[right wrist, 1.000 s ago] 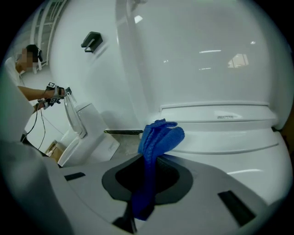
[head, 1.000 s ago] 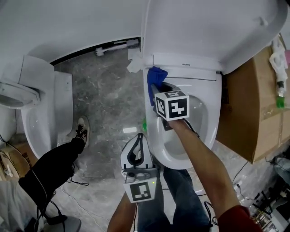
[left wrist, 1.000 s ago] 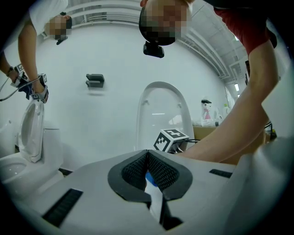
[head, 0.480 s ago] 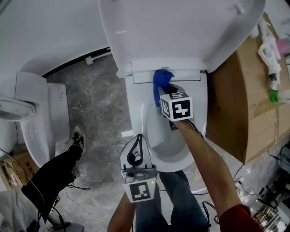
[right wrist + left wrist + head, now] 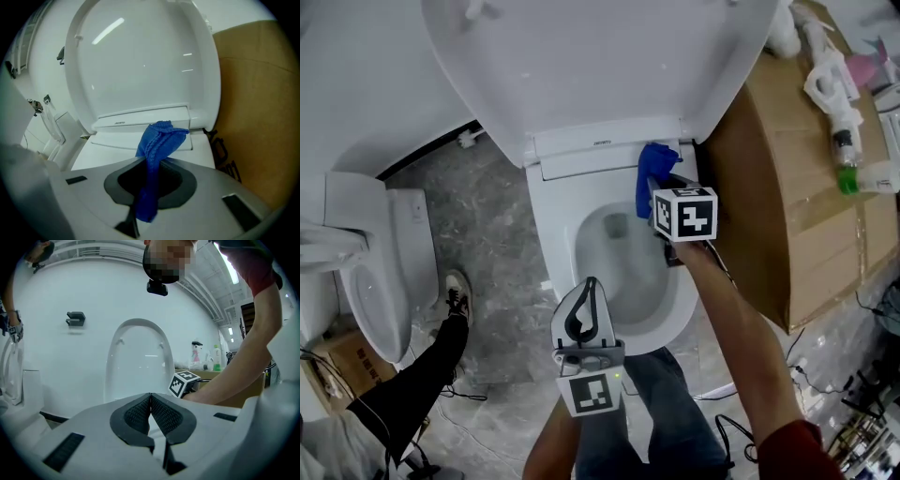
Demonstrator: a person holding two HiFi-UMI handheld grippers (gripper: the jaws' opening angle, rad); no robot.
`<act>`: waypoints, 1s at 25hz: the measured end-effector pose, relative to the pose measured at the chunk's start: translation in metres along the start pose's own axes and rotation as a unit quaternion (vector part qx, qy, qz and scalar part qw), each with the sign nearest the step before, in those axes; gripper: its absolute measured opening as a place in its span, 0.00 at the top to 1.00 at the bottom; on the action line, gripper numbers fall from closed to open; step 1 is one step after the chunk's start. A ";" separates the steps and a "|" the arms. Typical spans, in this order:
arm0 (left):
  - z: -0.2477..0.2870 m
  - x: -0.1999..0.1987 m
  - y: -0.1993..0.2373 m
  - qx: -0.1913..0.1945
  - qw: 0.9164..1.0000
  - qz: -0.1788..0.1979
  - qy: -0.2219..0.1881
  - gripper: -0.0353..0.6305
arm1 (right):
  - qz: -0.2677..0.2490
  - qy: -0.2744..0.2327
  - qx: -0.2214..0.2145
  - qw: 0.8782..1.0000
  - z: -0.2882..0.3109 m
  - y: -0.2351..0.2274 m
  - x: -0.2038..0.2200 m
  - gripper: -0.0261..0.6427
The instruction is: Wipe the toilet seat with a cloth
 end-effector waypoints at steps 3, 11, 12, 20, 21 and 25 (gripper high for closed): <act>-0.002 0.000 -0.012 0.005 1.000 0.000 0.000 0.92 | 0.008 0.000 0.013 1.000 -0.013 -0.020 0.007 0.87; -0.011 0.001 -0.036 0.018 1.000 -0.002 0.000 0.92 | 0.042 -0.004 0.038 0.998 -0.050 -0.053 0.038 0.87; -0.014 0.001 -0.039 0.020 1.000 -0.002 -0.001 0.92 | 0.046 -0.003 0.040 0.998 -0.055 -0.056 0.044 0.87; -0.036 0.001 -0.050 0.023 1.000 0.000 -0.011 0.92 | 0.095 -0.003 0.050 0.994 -0.101 -0.060 0.108 0.87; -0.038 0.000 -0.050 0.022 1.000 0.000 -0.014 0.92 | 0.102 -0.003 0.051 0.993 -0.107 -0.059 0.116 0.87; -0.047 -0.005 -0.050 0.022 0.999 -0.005 -0.024 0.92 | 0.122 -0.003 0.054 0.991 -0.126 -0.049 0.147 0.88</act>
Point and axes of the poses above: the fingertips, and each gripper's own axes: z forward along the fingers, y to its left, x out of its underside, the point moved 4 cm from there along -z, backward along the fingers, and after that the axes turned 4 degrees about -x, right-handed, at the moved point
